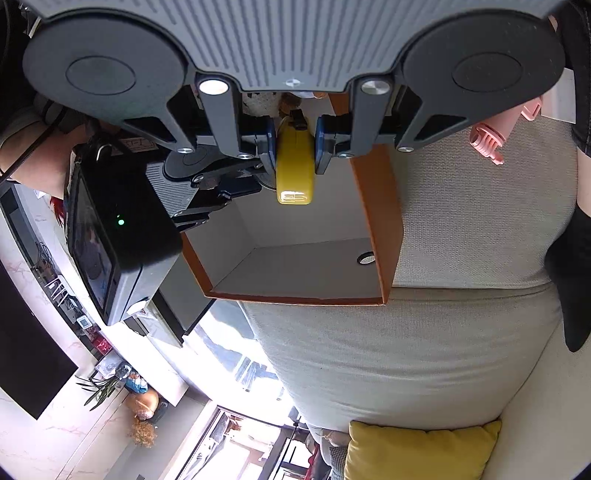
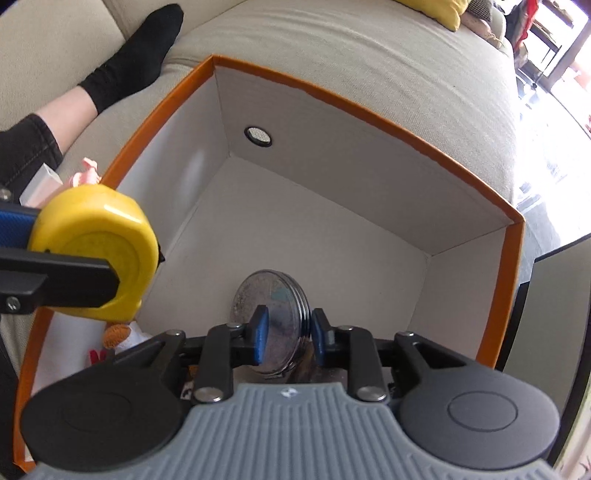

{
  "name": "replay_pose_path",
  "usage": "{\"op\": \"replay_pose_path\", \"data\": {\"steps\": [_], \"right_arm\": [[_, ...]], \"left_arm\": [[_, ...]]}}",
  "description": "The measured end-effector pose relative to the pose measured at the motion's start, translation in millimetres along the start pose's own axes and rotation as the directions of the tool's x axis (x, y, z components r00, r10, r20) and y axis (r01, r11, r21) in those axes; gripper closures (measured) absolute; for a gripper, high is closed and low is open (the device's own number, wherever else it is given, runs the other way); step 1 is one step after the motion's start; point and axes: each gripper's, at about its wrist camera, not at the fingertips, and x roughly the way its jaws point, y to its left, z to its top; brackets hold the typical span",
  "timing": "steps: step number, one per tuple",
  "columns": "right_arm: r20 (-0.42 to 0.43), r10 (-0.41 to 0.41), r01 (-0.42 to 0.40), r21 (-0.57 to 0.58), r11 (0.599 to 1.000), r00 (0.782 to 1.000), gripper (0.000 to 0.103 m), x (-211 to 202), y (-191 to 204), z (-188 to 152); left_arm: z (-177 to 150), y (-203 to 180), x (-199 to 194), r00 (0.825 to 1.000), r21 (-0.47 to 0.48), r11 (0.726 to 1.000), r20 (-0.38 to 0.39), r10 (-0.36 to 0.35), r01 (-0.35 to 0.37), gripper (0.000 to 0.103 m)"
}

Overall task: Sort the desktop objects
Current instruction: 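Lower the mirror and tape measure into the box and open both grippers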

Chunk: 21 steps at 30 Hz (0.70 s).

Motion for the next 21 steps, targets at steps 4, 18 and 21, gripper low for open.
{"op": "replay_pose_path", "data": {"steps": [4,18,21], "right_arm": [[-0.058,0.012,-0.017,-0.084,0.996,0.998,0.072,3,6,5],[-0.026,0.09,-0.091,-0.041,0.995,0.996,0.085,18,-13,19],[-0.022,0.129,-0.129,0.016,0.992,0.991,0.085,28,-16,27]], "left_arm": [[3,0,-1,1.0,0.007,1.0,-0.003,0.005,-0.005,0.081],[8,2,1,1.0,-0.005,1.0,-0.014,0.015,-0.015,0.081],[8,0,2,1.0,0.002,1.0,-0.019,0.019,-0.019,0.081]]}}
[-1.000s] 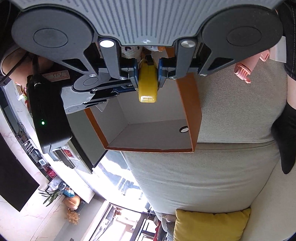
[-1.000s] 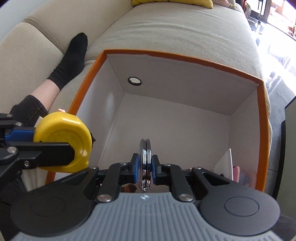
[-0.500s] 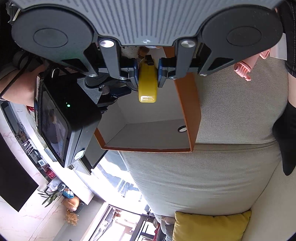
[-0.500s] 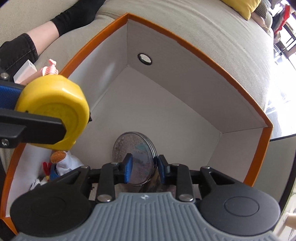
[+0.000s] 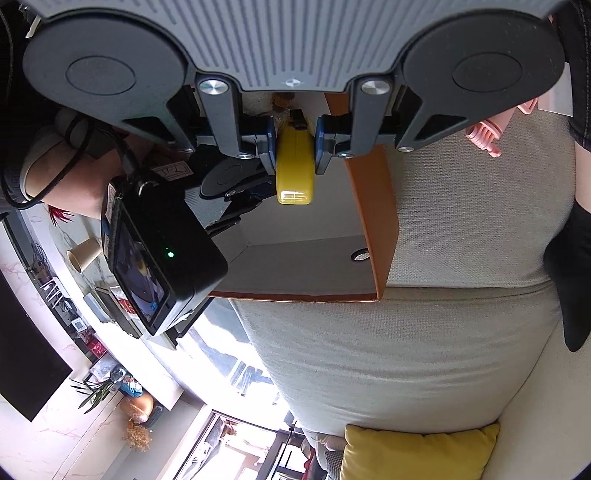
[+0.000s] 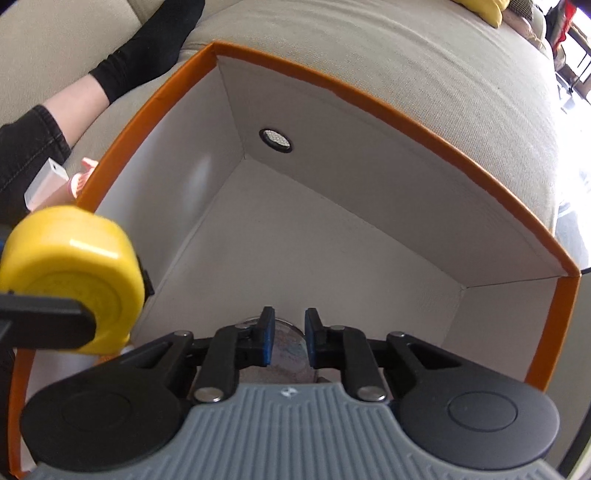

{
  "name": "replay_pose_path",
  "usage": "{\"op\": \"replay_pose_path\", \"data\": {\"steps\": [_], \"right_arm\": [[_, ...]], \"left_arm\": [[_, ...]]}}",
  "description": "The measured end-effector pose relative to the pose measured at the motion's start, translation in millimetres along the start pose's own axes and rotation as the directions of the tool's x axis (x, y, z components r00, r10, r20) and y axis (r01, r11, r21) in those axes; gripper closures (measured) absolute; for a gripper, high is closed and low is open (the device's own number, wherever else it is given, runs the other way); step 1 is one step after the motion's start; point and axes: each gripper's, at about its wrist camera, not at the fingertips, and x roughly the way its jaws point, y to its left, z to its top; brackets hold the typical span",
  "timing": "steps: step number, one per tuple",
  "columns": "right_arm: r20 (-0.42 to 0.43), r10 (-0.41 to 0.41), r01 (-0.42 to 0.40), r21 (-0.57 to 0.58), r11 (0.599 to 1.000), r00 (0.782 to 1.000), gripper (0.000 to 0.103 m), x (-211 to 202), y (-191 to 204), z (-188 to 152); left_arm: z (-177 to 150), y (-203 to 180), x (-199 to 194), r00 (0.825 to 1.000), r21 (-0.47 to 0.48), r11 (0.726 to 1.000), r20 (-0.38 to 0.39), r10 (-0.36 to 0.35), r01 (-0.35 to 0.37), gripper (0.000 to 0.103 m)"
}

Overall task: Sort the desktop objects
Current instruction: 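Lower the mirror and tape measure into the box and open both grippers, then move both open grippers back toward the pink selfie stick on the sofa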

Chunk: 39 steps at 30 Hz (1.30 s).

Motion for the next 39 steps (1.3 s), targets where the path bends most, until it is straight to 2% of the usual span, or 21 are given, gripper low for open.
{"op": "replay_pose_path", "data": {"steps": [6,8,12,15,18,23,28,30,34,35,38,39], "right_arm": [[-0.019,0.031,-0.03,0.013,0.999,0.999,0.085,2,-3,-4],[-0.028,0.018,-0.018,0.02,1.0,0.999,0.086,-1,-4,-6],[0.102,-0.038,0.029,0.088,0.996,0.994,0.086,-35,-19,-16],[0.223,-0.032,-0.003,0.157,0.988,0.974,0.085,-67,-27,-27],[0.288,-0.034,-0.03,0.212,0.977,0.957,0.085,-86,-31,-35],[0.326,-0.046,-0.033,0.233,0.972,0.944,0.085,-100,-34,-63],[0.335,-0.06,-0.032,0.261,0.965,0.94,0.085,-92,-47,-67],[0.341,-0.06,-0.035,0.267,0.963,0.938,0.084,-88,-46,-68],[0.35,-0.062,-0.033,0.261,0.965,0.935,0.084,-90,-45,-70],[0.352,-0.063,-0.033,0.26,0.965,0.934,0.084,-90,-46,-71],[0.357,-0.069,-0.028,0.26,0.965,0.932,0.084,-91,-45,-72],[0.359,-0.069,-0.028,0.259,0.965,0.931,0.084,-91,-45,-73]], "left_arm": [[3,-6,5,1.0,0.02,1.0,-0.016,0.002,-0.002,0.081],[4,-9,7,1.0,0.026,1.0,-0.027,-0.009,0.01,0.081],[6,-16,15,0.999,0.035,0.999,-0.049,-0.02,0.022,0.081],[9,-25,28,0.997,0.047,0.999,-0.073,-0.018,0.022,0.081],[12,-34,50,0.99,0.032,0.998,-0.131,-0.05,0.055,0.081],[10,-44,89,0.976,0.02,1.0,-0.216,0.003,0.002,0.081],[6,-38,111,0.962,-0.071,0.997,-0.268,-0.053,0.036,0.081],[5,-32,116,0.961,-0.1,0.995,-0.272,-0.052,0.026,0.081],[4,-33,122,0.957,-0.086,0.996,-0.287,-0.032,0.008,0.081],[5,-33,122,0.955,-0.086,0.996,-0.297,-0.026,0.0,0.079],[4,-37,120,0.952,-0.039,0.996,-0.3,0.063,-0.078,0.063],[3,-41,119,0.951,-0.013,0.995,-0.296,0.093,-0.102,0.055]]}}
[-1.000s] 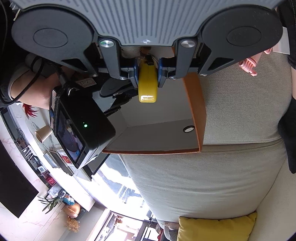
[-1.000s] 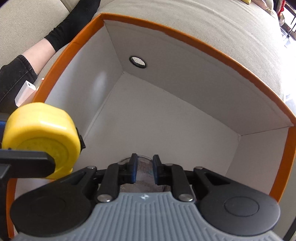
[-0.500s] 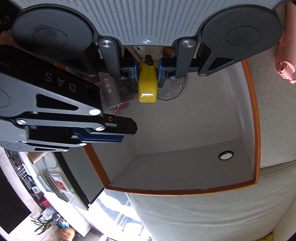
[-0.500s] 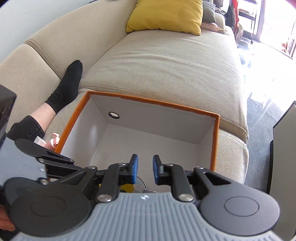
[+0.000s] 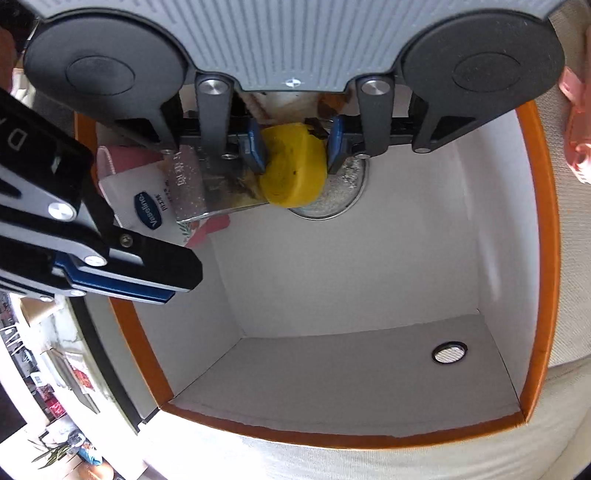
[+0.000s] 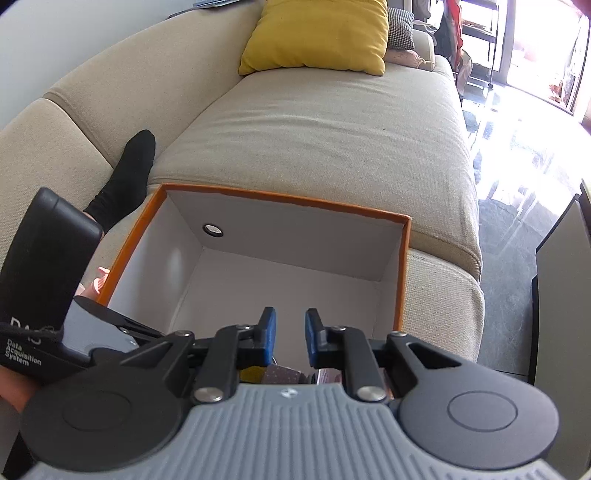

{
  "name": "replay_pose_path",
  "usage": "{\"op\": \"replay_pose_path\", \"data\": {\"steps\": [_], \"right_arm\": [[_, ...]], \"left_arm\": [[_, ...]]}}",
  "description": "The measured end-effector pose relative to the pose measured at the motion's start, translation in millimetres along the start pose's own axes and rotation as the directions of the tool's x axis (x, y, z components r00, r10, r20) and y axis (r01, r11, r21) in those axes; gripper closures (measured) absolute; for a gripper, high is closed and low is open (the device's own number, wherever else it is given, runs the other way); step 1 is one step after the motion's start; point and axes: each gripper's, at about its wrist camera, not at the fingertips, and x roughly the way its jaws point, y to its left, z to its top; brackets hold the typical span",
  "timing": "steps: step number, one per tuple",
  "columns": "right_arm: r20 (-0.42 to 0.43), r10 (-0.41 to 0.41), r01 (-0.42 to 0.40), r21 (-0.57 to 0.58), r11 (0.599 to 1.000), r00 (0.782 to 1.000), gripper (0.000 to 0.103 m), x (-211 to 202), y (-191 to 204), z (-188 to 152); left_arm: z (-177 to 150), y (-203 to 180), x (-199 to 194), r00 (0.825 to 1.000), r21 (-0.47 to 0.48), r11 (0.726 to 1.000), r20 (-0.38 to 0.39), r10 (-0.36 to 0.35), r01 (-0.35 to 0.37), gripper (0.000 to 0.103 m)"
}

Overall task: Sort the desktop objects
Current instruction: 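Move both open grippers back toward the pink selfie stick on the sofa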

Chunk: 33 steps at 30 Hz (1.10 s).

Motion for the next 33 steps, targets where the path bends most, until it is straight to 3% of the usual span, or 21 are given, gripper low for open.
{"op": "replay_pose_path", "data": {"steps": [3,6,14,22,25,28,29,33], "right_arm": [[0.005,0.001,-0.001,-0.002,1.0,1.0,0.084,-1,1,-1],[0.007,0.001,-0.001,-0.003,1.0,1.0,0.084,0,3,-1],[-0.003,0.001,-0.001,-0.014,1.0,1.0,0.084,2,7,-3],[-0.001,-0.004,0.004,-0.032,0.999,1.0,0.084,-7,15,-6],[0.011,0.013,-0.013,-0.049,0.999,1.0,0.084,-13,26,-5],[0.027,0.05,-0.047,-0.082,0.996,0.998,0.081,-20,43,-5],[0.033,0.064,-0.061,-0.098,0.993,0.997,0.076,-22,52,-5],[0.047,0.102,-0.092,-0.173,0.981,0.994,0.075,-25,90,-8]], "left_arm": [[-4,-6,-2,1.0,0.028,0.999,0.005,0.023,-0.023,0.053],[-4,-5,0,1.0,0.023,0.999,0.005,0.028,-0.028,0.062],[-4,0,-2,1.0,0.004,1.0,0.009,0.012,-0.012,0.066],[-24,2,-45,0.992,0.026,0.999,0.121,-0.031,0.028,0.066],[-41,11,-77,0.976,0.043,0.998,0.211,-0.056,0.048,0.066],[-61,24,-110,0.946,0.052,0.998,0.32,-0.051,0.037,0.066],[-69,29,-120,0.936,0.052,0.998,0.351,-0.035,0.018,0.066],[-92,52,-147,0.901,0.04,0.995,0.429,0.064,-0.09,0.066]]}}
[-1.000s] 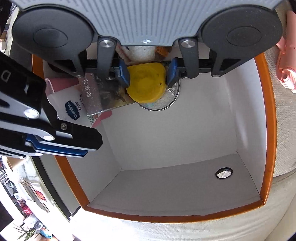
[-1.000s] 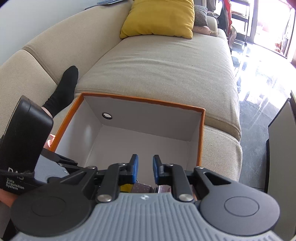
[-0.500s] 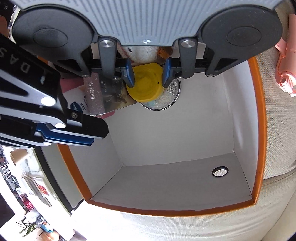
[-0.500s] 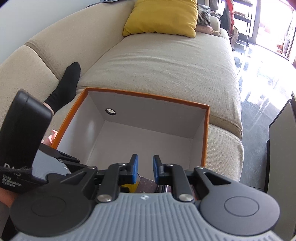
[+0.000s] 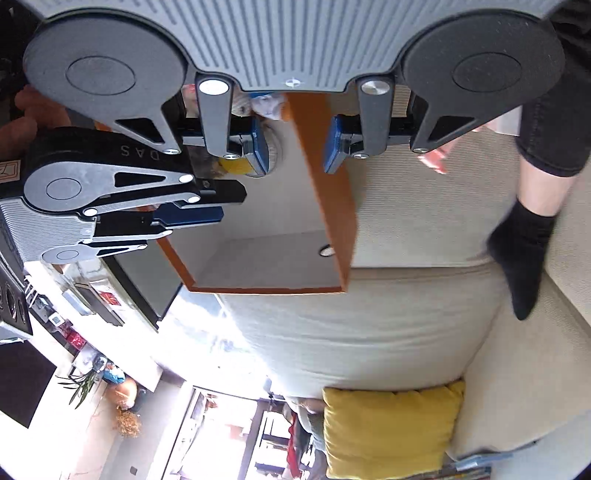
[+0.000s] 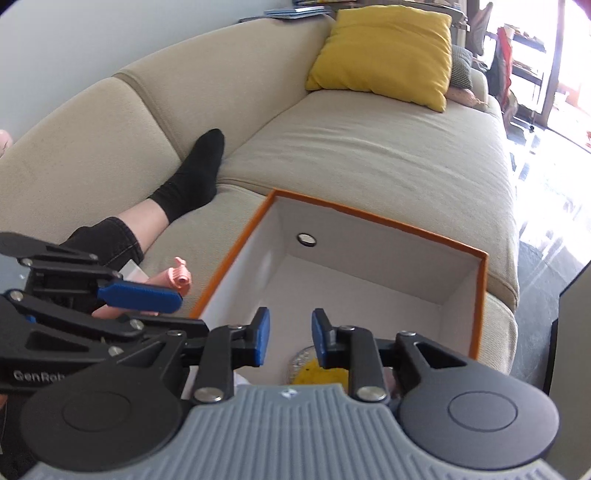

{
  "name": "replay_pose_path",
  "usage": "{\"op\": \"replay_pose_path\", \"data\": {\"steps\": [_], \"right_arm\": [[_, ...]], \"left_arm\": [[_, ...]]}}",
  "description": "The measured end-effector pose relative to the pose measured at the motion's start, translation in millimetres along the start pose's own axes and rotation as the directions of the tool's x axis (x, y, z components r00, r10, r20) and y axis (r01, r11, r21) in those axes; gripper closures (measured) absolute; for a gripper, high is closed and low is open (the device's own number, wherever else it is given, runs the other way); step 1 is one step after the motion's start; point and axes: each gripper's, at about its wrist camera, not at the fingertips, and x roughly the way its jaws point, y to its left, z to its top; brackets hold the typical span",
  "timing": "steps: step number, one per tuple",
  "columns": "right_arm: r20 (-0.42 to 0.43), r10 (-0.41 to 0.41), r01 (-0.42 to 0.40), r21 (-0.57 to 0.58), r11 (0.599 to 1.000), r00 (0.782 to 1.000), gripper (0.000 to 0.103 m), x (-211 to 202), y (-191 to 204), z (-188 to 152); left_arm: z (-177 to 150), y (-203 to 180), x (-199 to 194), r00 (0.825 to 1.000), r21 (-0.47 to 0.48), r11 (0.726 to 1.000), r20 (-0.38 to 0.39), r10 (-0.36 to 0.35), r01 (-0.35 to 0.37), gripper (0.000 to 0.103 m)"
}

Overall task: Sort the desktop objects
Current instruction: 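Move both open grippers back toward the pink selfie stick on the sofa, then close the right gripper on the pink selfie stick's handle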

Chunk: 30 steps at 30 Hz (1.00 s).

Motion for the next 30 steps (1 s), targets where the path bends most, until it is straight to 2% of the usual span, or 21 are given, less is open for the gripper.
{"op": "replay_pose_path", "data": {"steps": [3,7,11,14,19,25,30], "right_arm": [[0.012,0.052,-0.052,-0.022,0.998,0.999,0.071,4,26,2],[0.006,0.102,-0.101,-0.072,0.992,0.995,0.068,16,63,3],[-0.092,0.135,-0.145,-0.111,0.983,0.987,0.066,44,100,4],[-0.176,0.121,-0.141,-0.106,0.984,0.977,0.064,73,122,3],[-0.291,0.123,-0.122,0.022,0.992,0.949,0.062,121,133,1],[-0.358,0.117,-0.076,0.128,0.989,0.926,0.055,158,129,3],[-0.398,0.155,-0.089,0.18,0.98,0.904,0.054,178,126,4]], "left_arm": [[-14,19,-16,0.997,0.027,0.997,0.013,0.071,-0.071,0.066],[-34,45,-23,0.988,0.05,0.988,-0.02,0.15,-0.149,0.066],[-57,72,-20,0.979,0.068,0.98,-0.075,0.191,-0.186,0.066],[-74,89,-7,0.968,0.066,0.975,-0.124,0.218,-0.211,0.066],[-95,114,6,0.959,0.048,0.975,-0.179,0.221,-0.216,0.066],[-98,128,22,0.949,0.036,0.979,-0.239,0.205,-0.202,0.066],[-97,134,27,0.952,0.04,0.981,-0.236,0.193,-0.189,0.065]]}}
